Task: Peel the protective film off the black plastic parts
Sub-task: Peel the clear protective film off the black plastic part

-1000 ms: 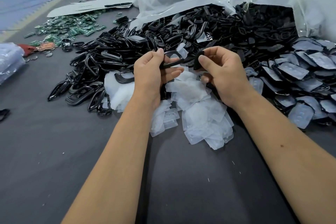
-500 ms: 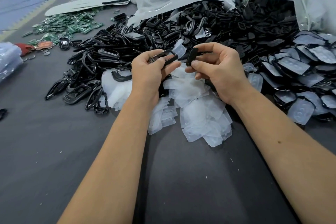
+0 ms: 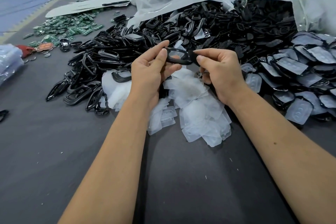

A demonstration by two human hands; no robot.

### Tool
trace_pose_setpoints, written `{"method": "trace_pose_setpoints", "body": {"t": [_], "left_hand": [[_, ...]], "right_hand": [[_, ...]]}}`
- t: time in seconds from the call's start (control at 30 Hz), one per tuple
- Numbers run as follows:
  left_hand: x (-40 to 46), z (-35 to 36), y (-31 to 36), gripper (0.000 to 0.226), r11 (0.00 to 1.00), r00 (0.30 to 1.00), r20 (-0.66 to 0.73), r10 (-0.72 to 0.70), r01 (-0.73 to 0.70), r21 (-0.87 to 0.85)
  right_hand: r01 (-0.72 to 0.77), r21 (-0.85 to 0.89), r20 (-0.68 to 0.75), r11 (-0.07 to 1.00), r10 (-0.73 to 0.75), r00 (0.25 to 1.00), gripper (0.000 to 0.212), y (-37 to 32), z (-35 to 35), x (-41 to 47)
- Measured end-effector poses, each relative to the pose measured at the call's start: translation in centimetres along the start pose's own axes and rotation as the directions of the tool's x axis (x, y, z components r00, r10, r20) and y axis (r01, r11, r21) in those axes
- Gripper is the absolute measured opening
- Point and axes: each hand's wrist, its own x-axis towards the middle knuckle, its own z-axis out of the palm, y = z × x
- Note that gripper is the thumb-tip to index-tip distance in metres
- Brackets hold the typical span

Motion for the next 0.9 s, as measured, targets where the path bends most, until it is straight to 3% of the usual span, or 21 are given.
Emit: {"method": "trace_pose_setpoints", "body": {"t": [0.1, 0.27, 0.37, 0.5, 0.7, 0.9], "left_hand": [[-0.11, 0.18, -0.1, 0.024, 0.997, 0.998, 0.052, -0.037, 0.034, 0.072], [-0.24, 0.32, -0.47, 0.012, 0.968, 1.0, 0.027, -0.003, -0.004, 0.252], [-0.23, 0.29, -0.56, 0.008, 0.961, 1.0, 0.021, 0.012, -0.017, 0.277], [-0.27, 0.29, -0.49, 0.012, 0.946, 1.0, 0.01, 0.011, -0.014, 0.324], [-0.46, 0.33, -0.43, 0.011, 0.926, 0.999, 0.024, 0.026, -0.033, 0.377], [-0.63, 0.37, -0.26, 0.009, 0.918, 0.996, 0.063, 0.056, -0.077, 0.389]], "right_hand": [[0.002, -0.031, 0.077, 1.0, 0.001, 0.997, 0.021, -0.19, 0.18, -0.25], [-0.071, -0.022, 0.16, 0.997, 0.073, 0.984, 0.03, -0.53, 0.03, -0.02], [-0.068, -0.002, 0.166, 0.998, 0.067, 0.984, 0.026, -0.46, -0.05, 0.06], [0.039, -0.12, 0.176, 0.992, -0.018, 0.984, 0.012, -0.13, -0.13, -0.08], [0.053, -0.15, 0.173, 0.987, -0.027, 0.985, 0.01, -0.22, -0.13, -0.2], [-0.031, -0.141, 0.187, 0.989, 0.058, 0.981, 0.007, -0.37, -0.36, 0.02]]}}
